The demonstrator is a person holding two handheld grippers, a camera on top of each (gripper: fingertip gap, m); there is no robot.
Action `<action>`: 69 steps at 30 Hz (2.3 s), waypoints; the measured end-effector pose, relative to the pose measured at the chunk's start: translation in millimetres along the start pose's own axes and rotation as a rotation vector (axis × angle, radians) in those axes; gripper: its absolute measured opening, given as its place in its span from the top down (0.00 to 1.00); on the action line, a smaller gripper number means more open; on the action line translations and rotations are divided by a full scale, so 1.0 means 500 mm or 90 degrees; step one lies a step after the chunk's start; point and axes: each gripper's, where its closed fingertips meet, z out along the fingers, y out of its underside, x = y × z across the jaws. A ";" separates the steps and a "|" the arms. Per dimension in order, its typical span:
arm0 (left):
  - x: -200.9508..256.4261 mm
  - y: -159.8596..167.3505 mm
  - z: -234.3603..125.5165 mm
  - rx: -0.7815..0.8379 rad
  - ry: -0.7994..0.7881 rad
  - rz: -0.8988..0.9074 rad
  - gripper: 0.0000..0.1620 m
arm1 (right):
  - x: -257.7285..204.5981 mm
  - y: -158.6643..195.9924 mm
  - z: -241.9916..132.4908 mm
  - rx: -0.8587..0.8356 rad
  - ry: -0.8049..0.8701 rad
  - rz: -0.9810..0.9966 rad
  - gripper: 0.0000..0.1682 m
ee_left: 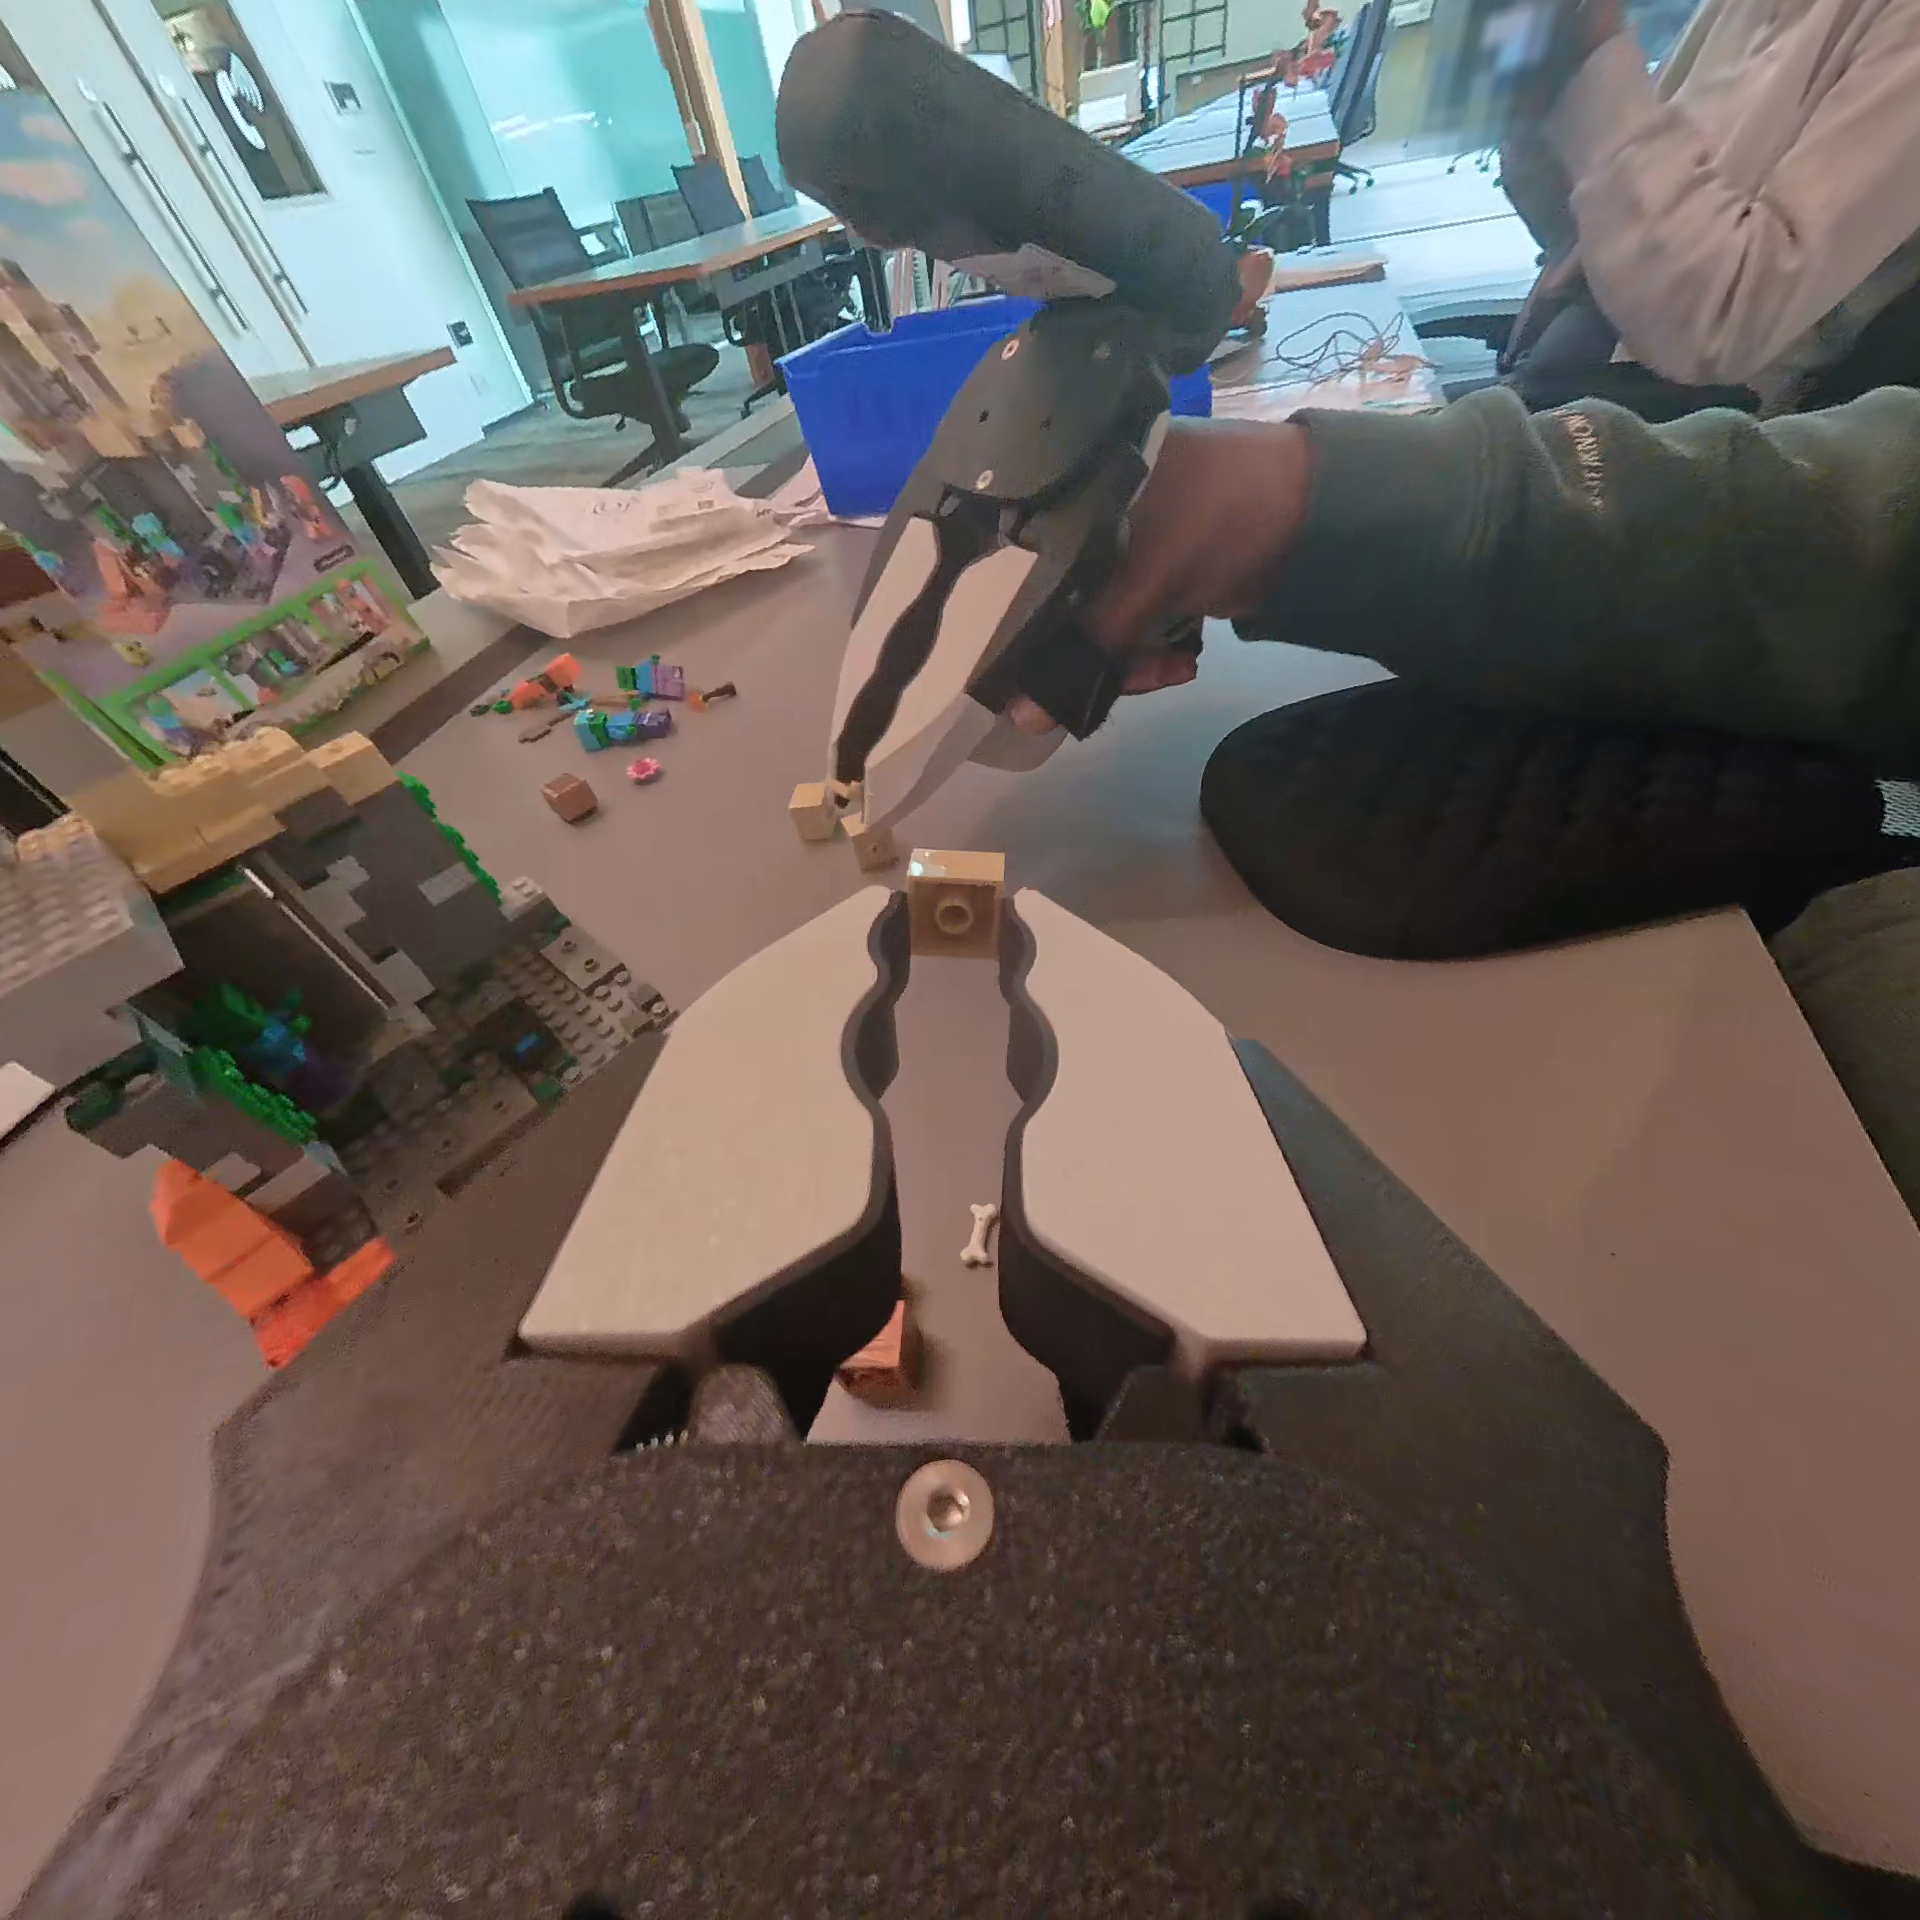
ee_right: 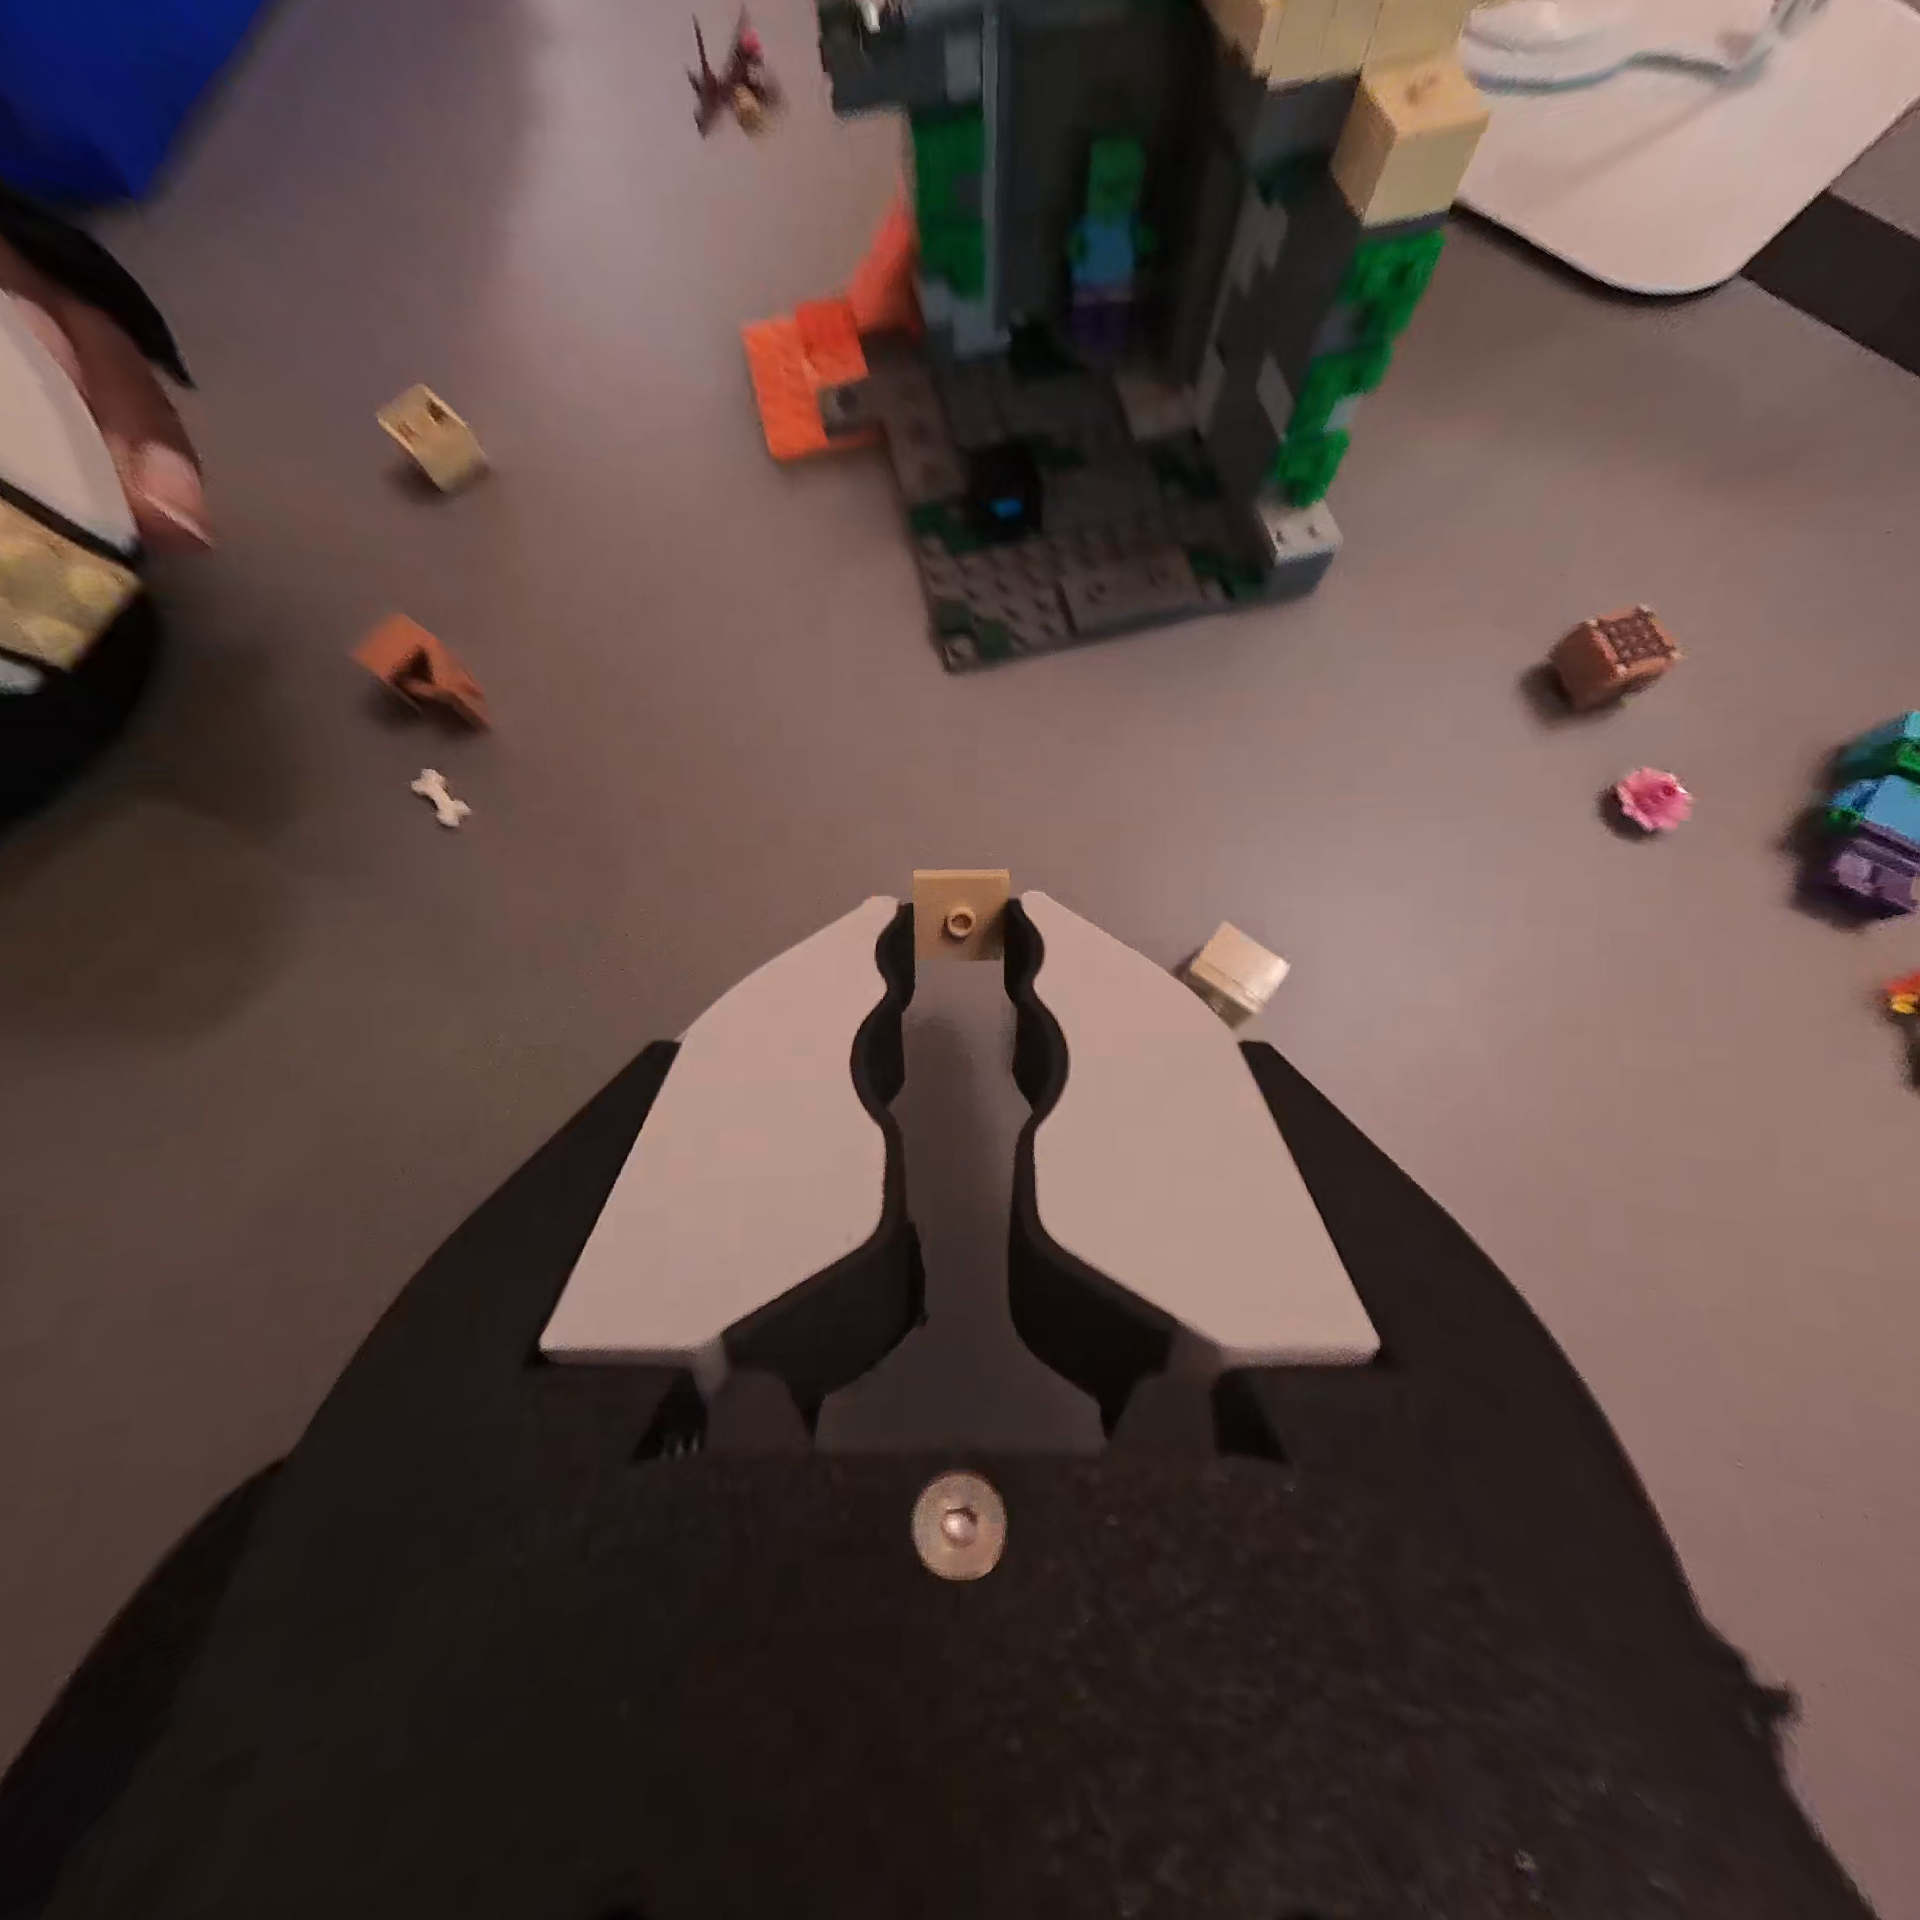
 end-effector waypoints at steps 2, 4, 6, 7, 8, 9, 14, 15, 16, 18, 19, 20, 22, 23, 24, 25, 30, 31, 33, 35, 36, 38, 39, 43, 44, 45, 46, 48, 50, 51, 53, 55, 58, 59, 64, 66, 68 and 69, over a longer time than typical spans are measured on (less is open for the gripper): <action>-0.005 0.004 -0.001 -0.004 -0.007 -0.012 0.90 | -0.006 0.009 0.005 -0.017 0.001 -0.016 0.90; -0.010 0.004 -0.003 -0.006 -0.016 -0.020 0.90 | -0.015 0.013 0.013 -0.028 -0.004 -0.023 0.90; -0.014 0.006 -0.006 -0.009 -0.023 -0.026 0.90 | -0.021 0.015 0.020 -0.038 -0.001 -0.035 0.90; -0.014 0.008 -0.006 -0.013 -0.026 -0.026 0.90 | -0.024 0.016 0.023 -0.041 0.001 -0.041 0.90; -0.015 0.009 -0.006 -0.015 -0.028 -0.026 0.90 | -0.027 0.017 0.025 -0.044 0.003 -0.047 0.90; -0.016 0.011 -0.005 -0.017 -0.031 -0.025 0.90 | -0.029 0.018 0.027 -0.046 0.007 -0.052 0.89; -0.015 0.021 0.000 -0.035 -0.034 -0.016 0.90 | -0.030 0.009 0.022 -0.023 0.012 -0.049 0.85; -0.015 0.022 0.001 -0.037 -0.035 -0.014 0.90 | -0.031 0.006 0.021 -0.016 0.011 -0.046 0.83; -0.015 0.023 0.001 -0.038 -0.034 -0.012 0.90 | -0.030 0.003 0.020 -0.010 0.012 -0.046 0.82; -0.014 0.025 0.002 -0.042 -0.035 -0.010 0.90 | -0.033 -0.005 0.018 0.009 0.014 -0.061 0.81; -0.014 0.025 0.003 -0.043 -0.034 -0.010 0.90 | -0.039 -0.013 0.015 0.026 0.009 -0.077 0.80; -0.014 0.025 0.003 -0.043 -0.033 -0.010 0.90 | -0.049 -0.023 0.012 0.046 -0.003 -0.090 0.80; -0.015 0.024 0.002 -0.041 -0.037 -0.006 0.90 | -0.081 -0.040 0.004 0.082 -0.062 -0.081 0.80; -0.015 0.023 0.002 -0.039 -0.039 0.001 0.90 | -0.100 -0.047 0.000 0.098 -0.105 -0.061 0.80; -0.015 0.023 0.001 -0.038 -0.043 0.010 0.90 | -0.116 -0.055 -0.005 0.113 -0.147 -0.038 0.81; -0.014 0.022 0.002 -0.037 -0.045 0.018 0.90 | -0.132 -0.062 -0.011 0.128 -0.190 -0.017 0.81; -0.018 0.010 -0.003 -0.010 -0.057 0.024 0.90 | -0.209 -0.109 -0.057 0.214 -0.427 0.114 0.81; -0.020 0.002 -0.006 0.005 -0.062 0.026 0.90 | -0.217 -0.113 -0.058 0.218 -0.454 0.135 0.81; -0.024 -0.014 -0.015 0.037 -0.077 0.042 0.90 | -0.232 -0.118 -0.055 0.219 -0.489 0.165 0.79; -0.022 -0.028 -0.021 0.061 -0.086 0.064 0.90 | -0.245 -0.126 -0.054 0.226 -0.525 0.197 0.78; -0.019 -0.033 -0.023 0.072 -0.086 0.076 0.90 | -0.250 -0.132 -0.054 0.232 -0.542 0.215 0.77; -0.012 -0.039 -0.025 0.082 -0.085 0.094 0.90 | -0.259 -0.140 -0.053 0.235 -0.574 0.250 0.77; -0.009 -0.039 -0.024 0.082 -0.083 0.101 0.90 | -0.264 -0.141 -0.051 0.230 -0.586 0.259 0.77; -0.001 -0.040 -0.023 0.083 -0.078 0.120 0.90 | -0.287 -0.141 -0.048 0.215 -0.622 0.273 0.77; 0.001 -0.039 -0.022 0.081 -0.077 0.126 0.90 | -0.291 -0.141 -0.047 0.210 -0.629 0.280 0.77; 0.004 -0.039 -0.022 0.081 -0.075 0.133 0.90 | -0.294 -0.141 -0.045 0.206 -0.633 0.282 0.78; 0.008 -0.038 -0.020 0.080 -0.072 0.139 0.90 | -0.297 -0.140 -0.044 0.202 -0.635 0.280 0.78; 0.012 -0.035 -0.017 0.073 -0.071 0.156 0.90 | -0.303 -0.138 -0.045 0.197 -0.641 0.275 0.80; 0.018 -0.032 -0.014 0.069 -0.067 0.170 0.90 | -0.305 -0.140 -0.047 0.197 -0.650 0.279 0.83; 0.018 -0.033 -0.014 0.072 -0.069 0.175 0.90 | -0.305 -0.140 -0.049 0.198 -0.654 0.283 0.84; 0.018 -0.033 -0.014 0.070 -0.069 0.177 0.90 | -0.303 -0.142 -0.051 0.201 -0.659 0.289 0.87; 0.015 -0.030 -0.012 0.063 -0.077 0.178 0.89 | -0.298 -0.142 -0.051 0.203 -0.650 0.290 0.89; 0.006 -0.025 -0.013 0.052 -0.079 0.156 0.91 | -0.283 -0.142 -0.054 0.204 -0.616 0.276 0.89; 0.000 -0.023 -0.014 0.049 -0.085 0.151 0.91 | -0.274 -0.142 -0.057 0.205 -0.603 0.276 0.89; -0.015 -0.009 -0.011 0.022 -0.103 0.139 0.89 | -0.216 -0.107 -0.036 0.144 -0.451 0.244 0.89; -0.024 -0.003 -0.010 0.009 -0.114 0.134 0.89 | -0.194 -0.080 -0.022 0.098 -0.378 0.206 0.89; -0.034 0.000 -0.012 0.004 -0.125 0.126 0.89 | -0.172 -0.049 -0.008 0.046 -0.311 0.163 0.89; -0.039 0.003 -0.013 -0.001 -0.130 0.121 0.89 | -0.163 -0.034 -0.002 0.021 -0.284 0.143 0.89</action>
